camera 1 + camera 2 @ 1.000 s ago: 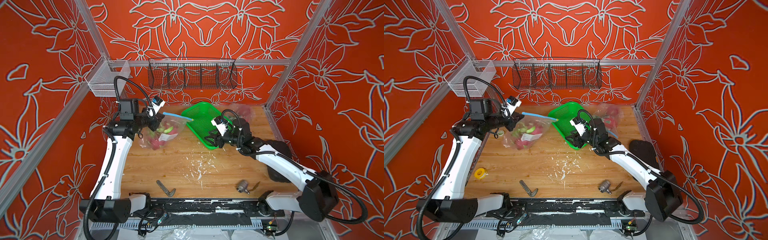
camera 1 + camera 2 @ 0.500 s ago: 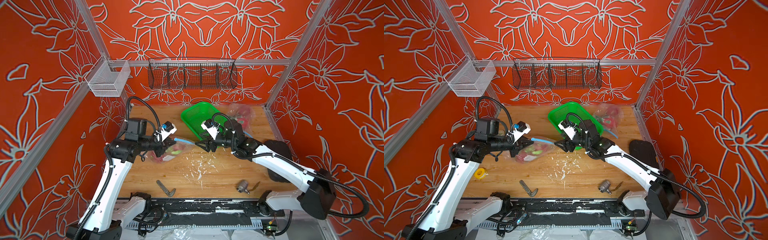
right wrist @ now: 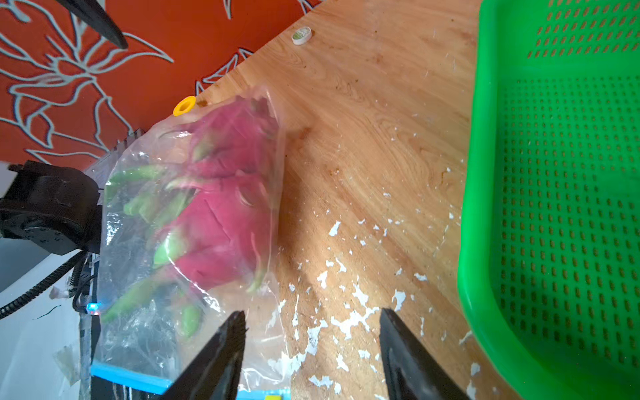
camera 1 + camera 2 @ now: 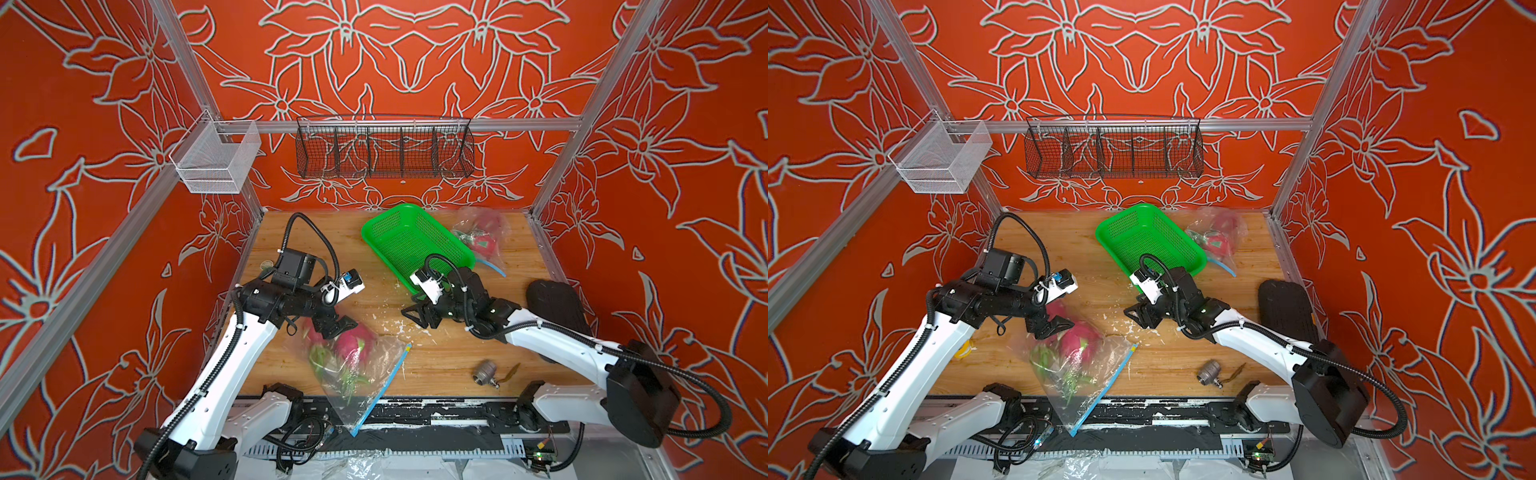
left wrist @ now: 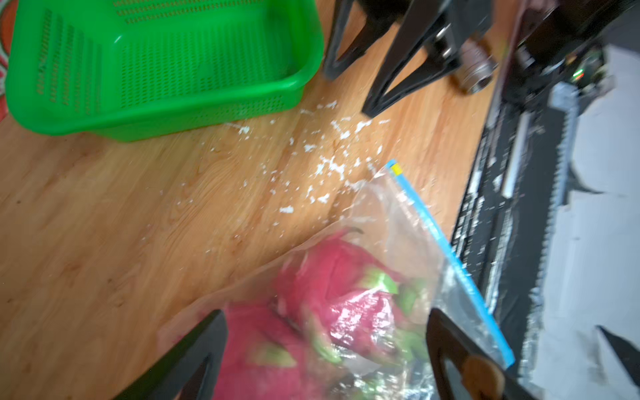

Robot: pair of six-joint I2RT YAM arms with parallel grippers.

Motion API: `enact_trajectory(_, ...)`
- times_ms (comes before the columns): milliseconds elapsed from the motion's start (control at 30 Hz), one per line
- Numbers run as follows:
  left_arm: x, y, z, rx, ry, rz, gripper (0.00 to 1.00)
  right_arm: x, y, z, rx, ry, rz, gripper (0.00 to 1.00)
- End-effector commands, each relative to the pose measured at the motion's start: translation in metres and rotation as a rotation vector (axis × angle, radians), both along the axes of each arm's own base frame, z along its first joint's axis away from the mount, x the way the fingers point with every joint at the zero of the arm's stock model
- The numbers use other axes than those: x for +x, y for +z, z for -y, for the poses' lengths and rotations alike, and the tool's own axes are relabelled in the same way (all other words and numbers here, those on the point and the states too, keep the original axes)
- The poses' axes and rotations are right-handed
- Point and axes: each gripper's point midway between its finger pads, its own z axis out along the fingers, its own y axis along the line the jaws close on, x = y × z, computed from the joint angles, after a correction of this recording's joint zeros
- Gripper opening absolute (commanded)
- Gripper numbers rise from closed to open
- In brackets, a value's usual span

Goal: Open the zip-top bag and take out the dragon fruit
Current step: Place the zipper food storage bag at the center of the board, then adjust the zipper food storage bag at the center of the board.

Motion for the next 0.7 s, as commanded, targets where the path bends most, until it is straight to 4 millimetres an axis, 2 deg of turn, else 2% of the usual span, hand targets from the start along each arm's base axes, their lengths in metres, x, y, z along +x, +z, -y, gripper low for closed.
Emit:
enact_trajectory(0, 0.001, -0.047, -0.021, 0.187, -0.014, -0.064, 0.86, -0.003, 0.005, 0.0, 0.025, -0.045, -0.001, 0.61)
enact_trajectory(100, -0.018, -0.088, -0.036, 0.315, -0.049, -0.17, 0.84, -0.015, -0.001, -0.001, 0.008, -0.036, -0.003, 0.61)
enact_trajectory(167, -0.028, -0.106, -0.047, 0.378, -0.072, -0.191, 0.84, -0.021, -0.003, -0.002, 0.009, -0.028, -0.006, 0.62)
enact_trajectory(300, -0.028, -0.123, -0.054, 0.414, -0.085, -0.133, 0.83, -0.029, -0.009, -0.001, 0.009, -0.02, -0.014, 0.63)
enact_trajectory(333, -0.023, -0.125, -0.054, 0.417, -0.082, -0.104, 0.79, -0.03, -0.01, -0.002, 0.007, -0.019, -0.017, 0.63)
enact_trajectory(400, -0.003, -0.131, -0.054, 0.428, -0.058, -0.008, 0.6, -0.032, -0.012, -0.002, 0.008, -0.017, -0.016, 0.63)
enact_trajectory(467, 0.019, -0.134, -0.053, 0.43, -0.03, 0.1, 0.25, -0.034, -0.013, -0.003, 0.005, -0.024, -0.013, 0.62)
enact_trajectory(533, 0.041, -0.131, -0.052, 0.422, 0.012, 0.209, 0.0, -0.036, -0.012, -0.005, 0.014, -0.027, -0.004, 0.62)
enact_trajectory(567, 0.05, -0.127, -0.05, 0.411, 0.029, 0.246, 0.0, -0.037, -0.012, -0.005, 0.018, -0.037, 0.0, 0.62)
enact_trajectory(667, 0.059, -0.119, -0.043, 0.364, 0.058, 0.253, 0.0, -0.037, -0.014, -0.002, 0.029, -0.074, 0.003, 0.62)
